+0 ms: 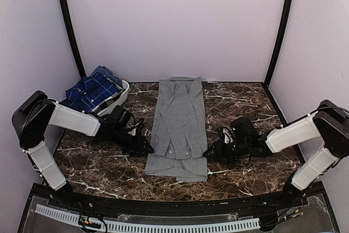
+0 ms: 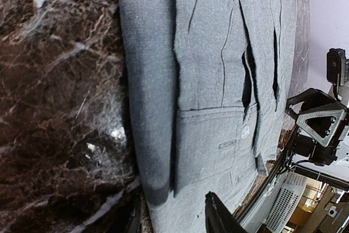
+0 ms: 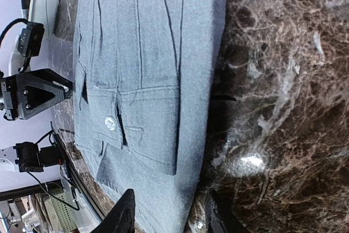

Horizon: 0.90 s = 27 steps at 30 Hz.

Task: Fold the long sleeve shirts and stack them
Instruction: Move the rectangle-folded shirt to the center of the board.

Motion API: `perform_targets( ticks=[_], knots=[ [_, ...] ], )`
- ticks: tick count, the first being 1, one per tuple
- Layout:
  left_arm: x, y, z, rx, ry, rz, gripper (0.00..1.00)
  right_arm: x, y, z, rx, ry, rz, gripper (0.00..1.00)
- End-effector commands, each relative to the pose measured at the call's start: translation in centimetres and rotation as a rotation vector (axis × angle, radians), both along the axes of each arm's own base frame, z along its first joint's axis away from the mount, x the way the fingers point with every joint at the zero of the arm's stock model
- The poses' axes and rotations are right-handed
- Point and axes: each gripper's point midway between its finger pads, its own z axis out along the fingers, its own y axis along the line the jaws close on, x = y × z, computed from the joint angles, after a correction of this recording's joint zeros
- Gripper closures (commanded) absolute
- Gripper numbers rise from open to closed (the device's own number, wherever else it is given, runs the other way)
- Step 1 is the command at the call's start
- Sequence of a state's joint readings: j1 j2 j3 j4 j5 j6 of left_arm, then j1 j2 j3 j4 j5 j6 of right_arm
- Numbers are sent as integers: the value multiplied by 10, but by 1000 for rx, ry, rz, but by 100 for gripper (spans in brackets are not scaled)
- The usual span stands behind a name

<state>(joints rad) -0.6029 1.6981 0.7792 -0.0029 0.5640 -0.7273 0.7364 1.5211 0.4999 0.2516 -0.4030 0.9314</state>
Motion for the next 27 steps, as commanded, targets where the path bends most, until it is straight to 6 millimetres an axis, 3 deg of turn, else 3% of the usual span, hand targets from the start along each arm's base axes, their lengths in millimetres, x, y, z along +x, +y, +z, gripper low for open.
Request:
perform_targets(
  ticks=[1, 9, 17, 21, 27],
  knots=[
    [-4, 1, -15, 57, 32, 19, 63, 10, 8, 6, 50, -30, -41, 60],
    [-13, -9, -21, 67, 70, 15, 65, 13, 16, 3, 87, -22, -40, 65],
    [-11, -20, -16, 9, 91, 38, 80, 12, 20, 0, 98, -22, -23, 71],
    [-12, -24, -12, -5, 94, 36, 89, 12, 21, 1, 106, -25, -23, 79],
    [-24, -27, -9, -26, 117, 32, 99, 7, 18, 4, 114, -30, -20, 99]
  ],
)
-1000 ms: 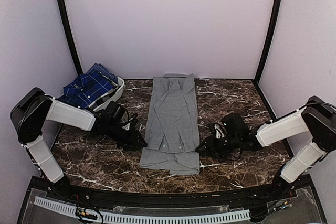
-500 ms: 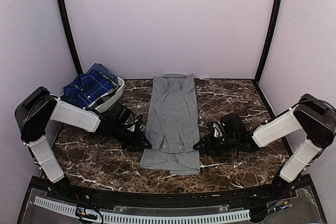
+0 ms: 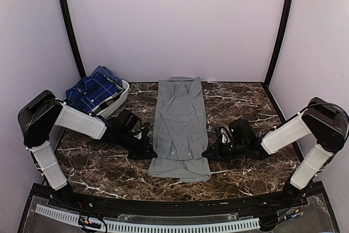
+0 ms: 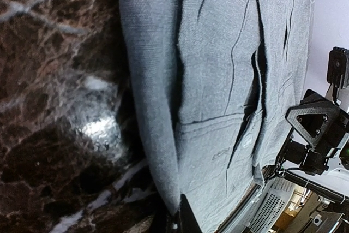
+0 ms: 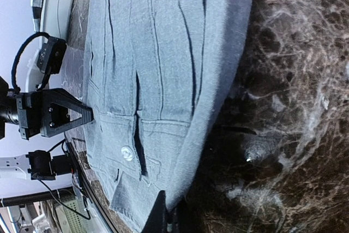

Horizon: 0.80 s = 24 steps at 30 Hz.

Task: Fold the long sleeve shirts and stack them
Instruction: Move the rectangle-folded shirt to the center of the board, then pick up the rectangle-folded shirt from the center of the board.

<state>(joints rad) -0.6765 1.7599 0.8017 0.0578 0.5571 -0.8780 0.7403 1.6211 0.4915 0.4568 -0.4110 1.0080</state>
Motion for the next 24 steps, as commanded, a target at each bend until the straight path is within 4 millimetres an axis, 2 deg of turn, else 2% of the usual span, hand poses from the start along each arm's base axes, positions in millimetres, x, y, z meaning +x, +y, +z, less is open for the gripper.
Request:
perform_targets(
  ticks=[1, 13, 15, 19, 24],
  knots=[
    [-16, -1, 0, -14, 34, -5, 99, -9, 1, 7, 33, -20, 19, 100],
    [-72, 8, 21, -81, 39, 30, 100, -67, -9, 37, 66, -37, 35, 100],
    [-78, 7, 32, -117, 25, 37, 100, -72, -10, 44, 81, -43, 28, 100],
    [-75, 2, 51, -171, 6, 58, 100, -71, -5, 62, 113, -65, 27, 100],
    [-59, -13, 73, -203, -13, 62, 100, -56, 10, 84, 116, -95, 25, 100]
  ],
)
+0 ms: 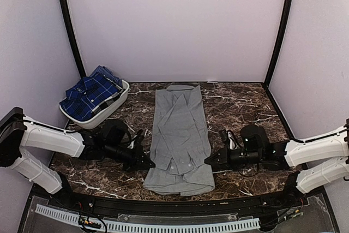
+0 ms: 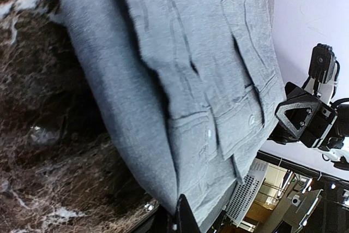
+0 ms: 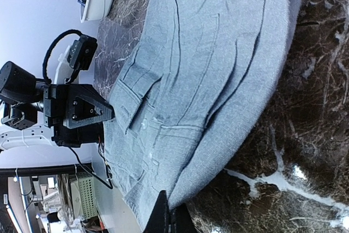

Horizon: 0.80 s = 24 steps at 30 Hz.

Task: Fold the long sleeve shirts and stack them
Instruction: Pick up the rectangle-folded shirt from the center of the board, then fold the rectangle-folded shirt at the center of the board.

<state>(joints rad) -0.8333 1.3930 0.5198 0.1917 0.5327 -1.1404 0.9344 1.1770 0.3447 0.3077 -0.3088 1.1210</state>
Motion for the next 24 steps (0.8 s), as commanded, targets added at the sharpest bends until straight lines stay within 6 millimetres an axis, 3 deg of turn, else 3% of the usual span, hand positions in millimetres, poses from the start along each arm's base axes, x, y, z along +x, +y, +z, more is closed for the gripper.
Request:
perform_targets(
  ticks=[1, 4, 7, 8, 12, 15, 18, 24],
  knots=[
    [25, -18, 33, -75, -30, 43, 100, 22, 16, 28, 23, -43, -31, 100],
    [40, -19, 42, -121, 6, 87, 100, 44, 18, 39, 36, -35, -71, 100],
    [67, -15, 54, -217, 58, 173, 100, 74, 17, 49, 82, -7, -125, 100],
    [77, -16, 62, -251, 49, 189, 100, 84, 17, 50, 98, 6, -139, 100],
    [130, -10, 57, -307, 118, 266, 100, 139, 14, 51, 140, 24, -193, 100],
    [160, -10, 42, -286, 139, 290, 100, 167, 15, 32, 155, 69, -199, 100],
    [181, -15, 19, -284, 172, 307, 100, 181, 14, 1, 148, 128, -211, 100],
    [179, -10, -18, -248, 233, 339, 100, 186, 18, -31, 147, 178, -193, 100]
  ],
)
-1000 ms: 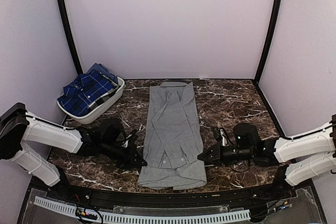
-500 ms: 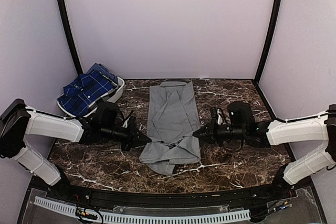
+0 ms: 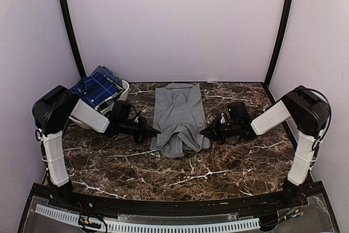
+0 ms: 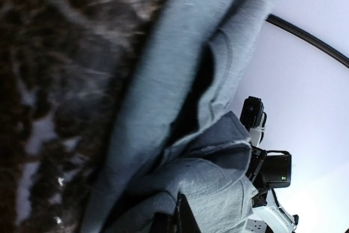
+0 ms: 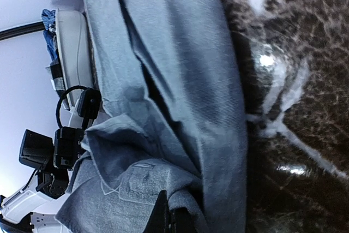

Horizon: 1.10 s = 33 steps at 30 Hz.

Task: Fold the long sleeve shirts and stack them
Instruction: Fold the rectangle-folded shirt at the center of the board.

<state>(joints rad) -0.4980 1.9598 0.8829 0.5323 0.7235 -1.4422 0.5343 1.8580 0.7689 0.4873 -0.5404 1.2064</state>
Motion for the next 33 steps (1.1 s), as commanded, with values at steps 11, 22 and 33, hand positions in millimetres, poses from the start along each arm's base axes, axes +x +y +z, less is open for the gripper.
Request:
perform_targets(
  ticks=[11, 22, 33],
  knots=[
    [-30, 17, -6, -8, 18, 11, 100, -29, 0, 5, 72, -26, 58, 100],
    [-44, 27, 28, 30, -57, 7, 100, -39, 19, 38, 37, -112, 109, 100],
    [-24, 20, 2, 62, -34, 8, 99, -11, 32, 16, 22, -90, 164, 89]
  ],
)
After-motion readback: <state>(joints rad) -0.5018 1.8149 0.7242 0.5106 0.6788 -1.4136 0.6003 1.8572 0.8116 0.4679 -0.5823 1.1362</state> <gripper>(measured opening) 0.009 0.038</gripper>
